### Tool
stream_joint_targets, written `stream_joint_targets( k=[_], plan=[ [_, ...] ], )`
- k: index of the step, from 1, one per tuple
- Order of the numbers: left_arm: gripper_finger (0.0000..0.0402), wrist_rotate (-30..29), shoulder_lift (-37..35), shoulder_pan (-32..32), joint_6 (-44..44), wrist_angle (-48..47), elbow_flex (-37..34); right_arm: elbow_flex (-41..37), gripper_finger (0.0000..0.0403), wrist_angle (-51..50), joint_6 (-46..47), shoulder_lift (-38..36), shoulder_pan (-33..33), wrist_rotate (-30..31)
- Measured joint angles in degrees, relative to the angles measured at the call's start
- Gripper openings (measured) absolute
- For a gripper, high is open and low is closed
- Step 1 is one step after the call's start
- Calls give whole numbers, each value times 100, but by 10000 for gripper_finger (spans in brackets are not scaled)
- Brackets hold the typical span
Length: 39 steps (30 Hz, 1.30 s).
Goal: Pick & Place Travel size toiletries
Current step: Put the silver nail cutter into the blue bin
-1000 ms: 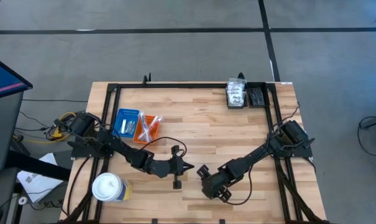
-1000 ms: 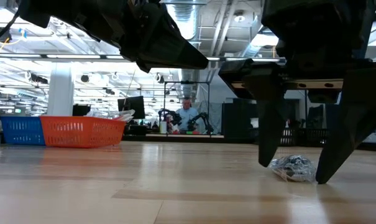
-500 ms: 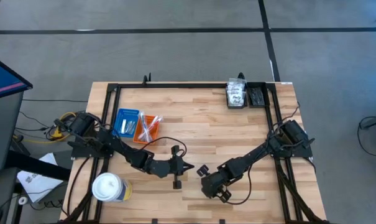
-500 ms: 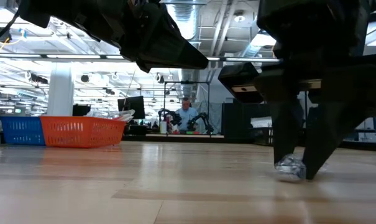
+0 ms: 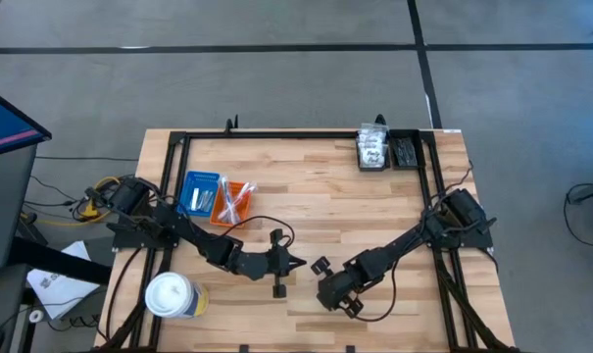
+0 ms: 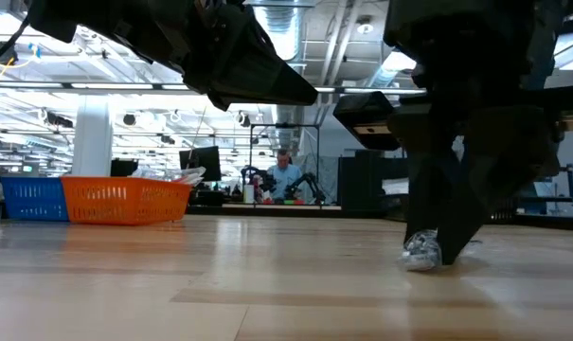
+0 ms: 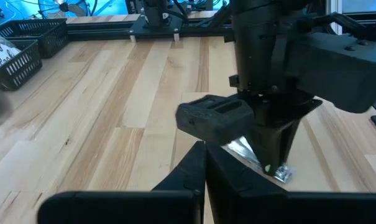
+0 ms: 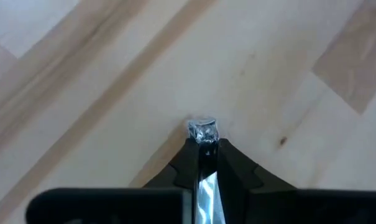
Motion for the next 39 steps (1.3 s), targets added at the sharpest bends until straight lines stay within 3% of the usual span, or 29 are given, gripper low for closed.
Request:
stream_joint_targets(
  k=[5,15,24,35,39],
  plan=[
    [0,0,1,0,-2,0,0,-11,20,-365,258,-212,-87,53],
    [0,-1,-43,-39,0,-21,0,-11,1,-1245,447,-1377,-231,981],
    [0,2,-48,-44,0,-1,0,-9,0,-835,485,-2542,-226,1980],
    [0,-23,-48,-44,7,3,0,-9,0,5,317,-2833,-222,2277],
    [0,-862,-48,-227,384,288,0,-9,0,282,179,-2833,-222,2277]
  ],
)
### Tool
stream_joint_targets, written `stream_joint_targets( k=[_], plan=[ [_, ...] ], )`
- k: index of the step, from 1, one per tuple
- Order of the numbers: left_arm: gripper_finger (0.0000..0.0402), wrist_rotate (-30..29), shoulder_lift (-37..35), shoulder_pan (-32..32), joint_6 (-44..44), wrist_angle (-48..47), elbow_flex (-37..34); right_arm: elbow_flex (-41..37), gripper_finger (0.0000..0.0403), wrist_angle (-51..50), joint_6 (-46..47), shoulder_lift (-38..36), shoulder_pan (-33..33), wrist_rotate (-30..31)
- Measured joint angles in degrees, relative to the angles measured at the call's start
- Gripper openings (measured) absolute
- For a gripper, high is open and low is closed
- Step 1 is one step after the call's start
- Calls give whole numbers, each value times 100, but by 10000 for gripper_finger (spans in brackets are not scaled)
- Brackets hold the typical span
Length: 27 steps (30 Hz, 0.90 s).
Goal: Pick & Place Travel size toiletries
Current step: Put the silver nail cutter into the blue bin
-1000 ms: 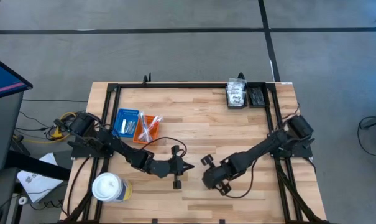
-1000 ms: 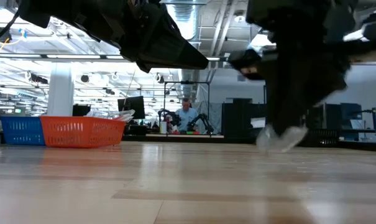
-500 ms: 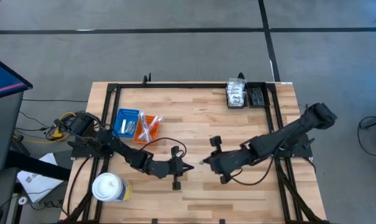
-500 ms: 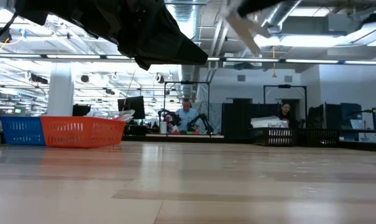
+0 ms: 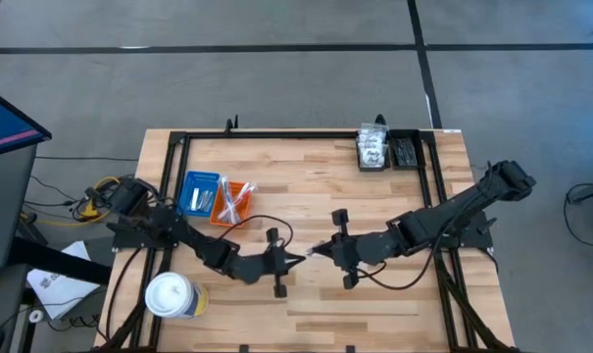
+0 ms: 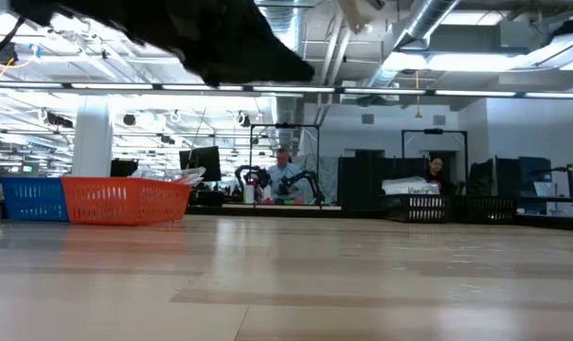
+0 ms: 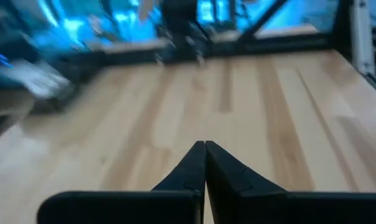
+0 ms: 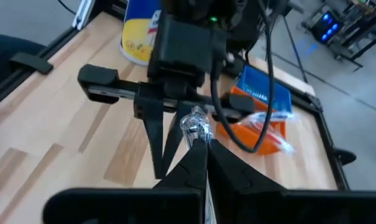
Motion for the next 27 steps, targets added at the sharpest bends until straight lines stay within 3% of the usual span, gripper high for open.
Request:
stream_joint_targets(
  k=[4,11,14,21,27],
  plan=[
    [0,-608,-9,-277,749,1068,-338,0,0,197,-123,0,0,-9],
    [0,-614,-9,-430,2349,4388,-1638,2,0,853,-345,0,15,-186],
    [0,-216,-139,-428,2600,5050,-1972,2,0,1265,-360,0,11,-412],
    [3,740,-1186,-658,2786,4924,-2081,150,0,2200,-402,6,11,-969],
    [28,721,-2657,-949,4033,3463,-1976,779,0,2122,-991,6,109,-1275]
  ],
)
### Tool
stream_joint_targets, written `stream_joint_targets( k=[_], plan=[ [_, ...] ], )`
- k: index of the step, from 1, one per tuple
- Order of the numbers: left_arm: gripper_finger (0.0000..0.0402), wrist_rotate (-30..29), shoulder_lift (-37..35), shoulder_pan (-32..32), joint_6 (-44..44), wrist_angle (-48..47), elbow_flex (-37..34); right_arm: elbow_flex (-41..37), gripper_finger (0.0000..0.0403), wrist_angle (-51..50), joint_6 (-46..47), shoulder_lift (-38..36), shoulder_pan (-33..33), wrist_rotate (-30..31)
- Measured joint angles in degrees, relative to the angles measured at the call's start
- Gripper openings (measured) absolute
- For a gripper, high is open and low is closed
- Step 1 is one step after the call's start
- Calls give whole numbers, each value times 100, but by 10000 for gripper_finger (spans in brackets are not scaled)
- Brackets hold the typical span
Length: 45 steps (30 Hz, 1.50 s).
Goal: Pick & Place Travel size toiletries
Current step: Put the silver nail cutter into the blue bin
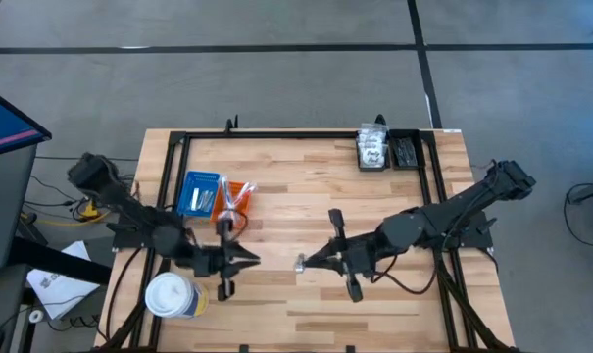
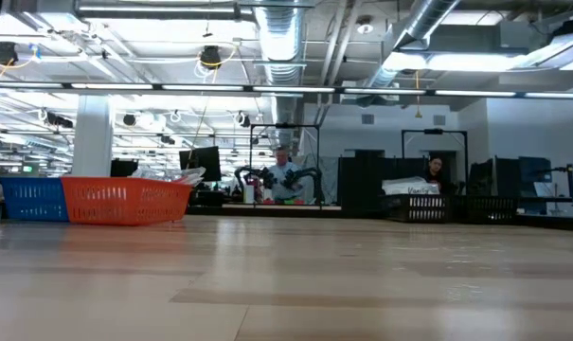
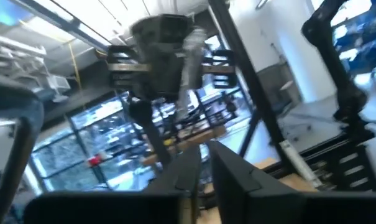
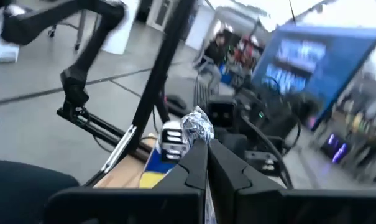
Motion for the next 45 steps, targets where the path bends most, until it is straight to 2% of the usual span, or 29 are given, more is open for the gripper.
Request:
stream_joint_targets(
  k=[3,6,11,15,18,21,28,34,45],
  plan=[
    [63,-63,-748,-1,277,-1113,316,119,0,48,-691,-4,191,-15],
    [101,49,-1164,127,501,-1884,834,121,0,142,-1149,-3,348,-25],
    [146,389,-937,256,602,-2405,1210,60,0,186,-1156,-4,378,-34],
    [157,451,-187,429,955,-2498,1399,-158,0,194,-1010,18,235,-31],
    [161,451,232,528,941,-2286,1794,-483,0,652,-1023,23,122,-85],
    [165,475,580,529,1002,-2479,1898,-550,0,854,-1038,15,55,-115],
    [181,458,558,529,923,-2420,1960,-599,0,930,-1169,-26,70,-140],
    [195,488,521,529,747,-2372,1971,-611,0,1308,-1429,211,-2,-407],
    [198,488,519,558,724,-2348,1969,-600,0,1569,-1400,348,-207,-429]
  ],
)
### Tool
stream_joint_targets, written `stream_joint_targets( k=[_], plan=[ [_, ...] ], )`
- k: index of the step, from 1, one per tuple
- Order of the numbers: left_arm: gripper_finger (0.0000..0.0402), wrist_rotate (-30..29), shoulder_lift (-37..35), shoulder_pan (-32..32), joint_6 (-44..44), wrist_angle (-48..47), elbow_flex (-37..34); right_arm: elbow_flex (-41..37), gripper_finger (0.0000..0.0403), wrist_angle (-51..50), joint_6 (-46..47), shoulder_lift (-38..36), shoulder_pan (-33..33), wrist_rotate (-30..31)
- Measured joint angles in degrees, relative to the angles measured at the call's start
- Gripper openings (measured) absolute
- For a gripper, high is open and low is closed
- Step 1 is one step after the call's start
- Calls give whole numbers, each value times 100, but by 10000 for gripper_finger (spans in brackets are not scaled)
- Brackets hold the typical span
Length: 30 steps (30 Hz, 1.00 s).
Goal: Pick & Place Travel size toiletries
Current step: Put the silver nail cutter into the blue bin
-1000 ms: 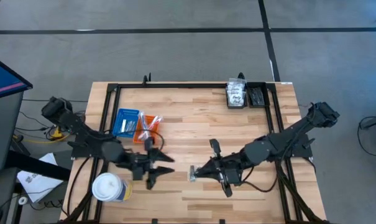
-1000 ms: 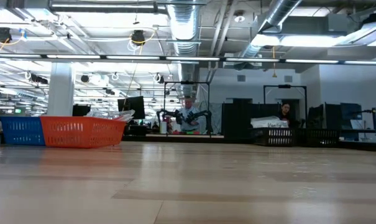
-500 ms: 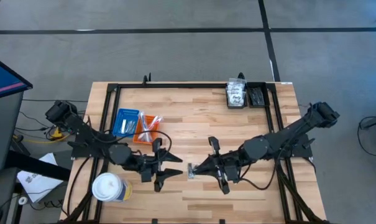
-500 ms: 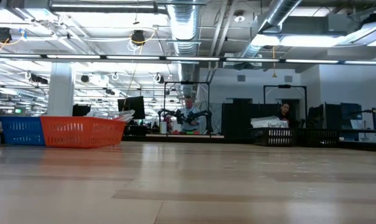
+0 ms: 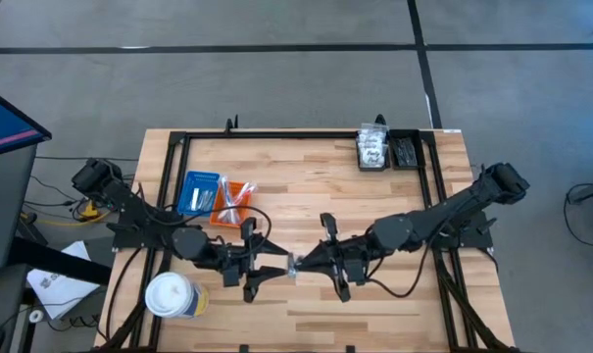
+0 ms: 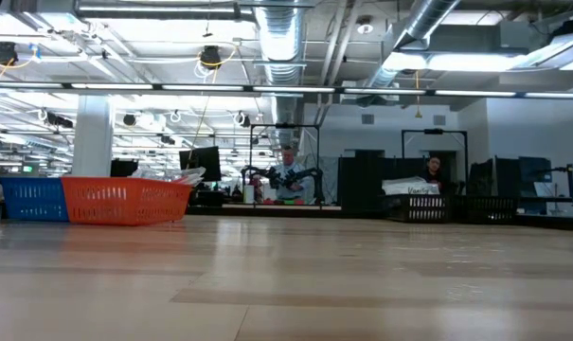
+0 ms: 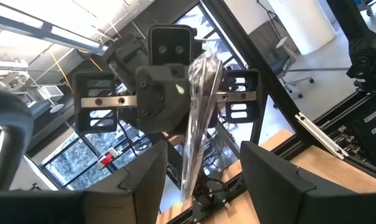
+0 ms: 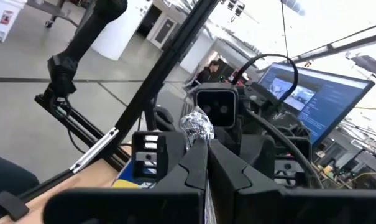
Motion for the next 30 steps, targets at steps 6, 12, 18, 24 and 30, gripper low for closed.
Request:
stream_joint_targets(
  k=[6,12,18,24,30],
  plan=[
    [197,0,0,0,-4,5,0,0,0,0,59,0,-51,-11],
    [197,196,0,74,-245,7,0,1,0,107,4,145,-70,-11],
    [197,273,0,96,-269,-18,0,0,0,480,-92,338,-108,-34],
    [197,275,0,94,-267,-37,-2,0,0,511,-61,345,-127,20],
    [197,275,0,94,-262,-42,-2,0,0,534,-49,345,-123,13]
  ],
)
